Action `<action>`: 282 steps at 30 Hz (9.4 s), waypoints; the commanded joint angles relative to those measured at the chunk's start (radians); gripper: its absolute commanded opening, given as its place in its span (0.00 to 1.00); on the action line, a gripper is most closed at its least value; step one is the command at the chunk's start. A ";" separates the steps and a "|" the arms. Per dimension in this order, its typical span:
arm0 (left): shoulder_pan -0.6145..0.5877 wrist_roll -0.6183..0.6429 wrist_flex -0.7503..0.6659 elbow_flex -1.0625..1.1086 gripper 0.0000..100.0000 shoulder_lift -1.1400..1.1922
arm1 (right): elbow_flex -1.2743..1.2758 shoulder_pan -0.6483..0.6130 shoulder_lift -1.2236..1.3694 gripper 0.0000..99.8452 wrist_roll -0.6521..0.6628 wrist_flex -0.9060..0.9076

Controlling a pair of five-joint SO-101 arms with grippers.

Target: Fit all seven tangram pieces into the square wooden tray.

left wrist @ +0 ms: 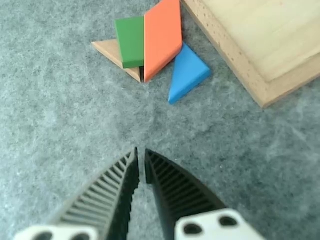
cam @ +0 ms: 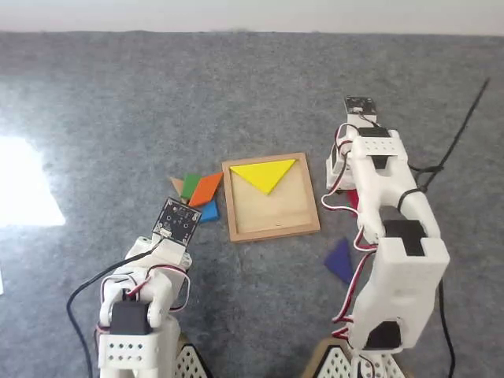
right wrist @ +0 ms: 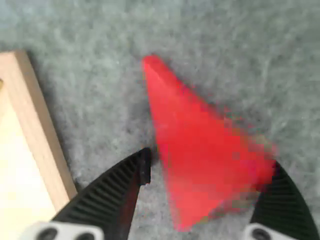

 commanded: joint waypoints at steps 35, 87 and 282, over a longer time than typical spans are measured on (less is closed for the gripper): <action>-0.005 0.006 0.006 -0.008 0.02 0.008 | -0.175 0.007 -0.096 0.34 0.204 -0.048; -0.005 0.006 0.006 -0.008 0.02 0.008 | -0.414 0.074 0.251 0.34 0.212 0.073; -0.005 0.006 0.006 -0.008 0.02 0.008 | -0.482 0.018 0.148 0.37 0.512 0.332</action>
